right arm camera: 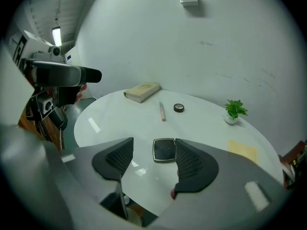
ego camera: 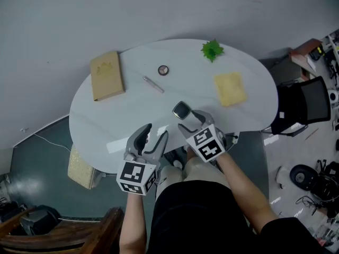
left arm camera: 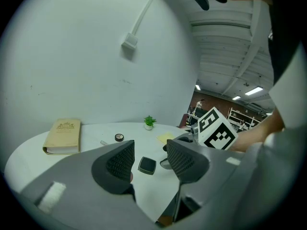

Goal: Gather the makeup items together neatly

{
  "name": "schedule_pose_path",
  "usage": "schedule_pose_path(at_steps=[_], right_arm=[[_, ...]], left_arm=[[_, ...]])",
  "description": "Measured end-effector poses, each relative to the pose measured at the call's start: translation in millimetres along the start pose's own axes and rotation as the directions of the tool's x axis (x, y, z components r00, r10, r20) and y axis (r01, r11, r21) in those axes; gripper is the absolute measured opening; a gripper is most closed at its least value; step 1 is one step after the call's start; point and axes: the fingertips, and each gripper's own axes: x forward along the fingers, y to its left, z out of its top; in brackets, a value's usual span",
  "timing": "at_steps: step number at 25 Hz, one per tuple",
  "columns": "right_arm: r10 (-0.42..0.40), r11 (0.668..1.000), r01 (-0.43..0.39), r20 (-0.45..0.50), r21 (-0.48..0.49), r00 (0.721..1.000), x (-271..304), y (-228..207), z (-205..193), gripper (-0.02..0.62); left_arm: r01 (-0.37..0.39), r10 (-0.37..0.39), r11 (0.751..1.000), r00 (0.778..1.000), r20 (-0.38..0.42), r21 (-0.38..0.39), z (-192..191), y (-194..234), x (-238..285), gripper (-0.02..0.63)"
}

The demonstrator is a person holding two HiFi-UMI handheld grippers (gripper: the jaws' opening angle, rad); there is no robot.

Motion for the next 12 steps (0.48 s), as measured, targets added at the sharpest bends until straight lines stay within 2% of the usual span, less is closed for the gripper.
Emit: schedule_pose_path(at_steps=[12], right_arm=[[0.001, 1.0, -0.001, -0.09, -0.002, 0.996, 43, -19, -20, 0.272]], left_arm=[[-0.04, 0.037, 0.999, 0.996, -0.077, -0.037, -19, 16, 19, 0.212]])
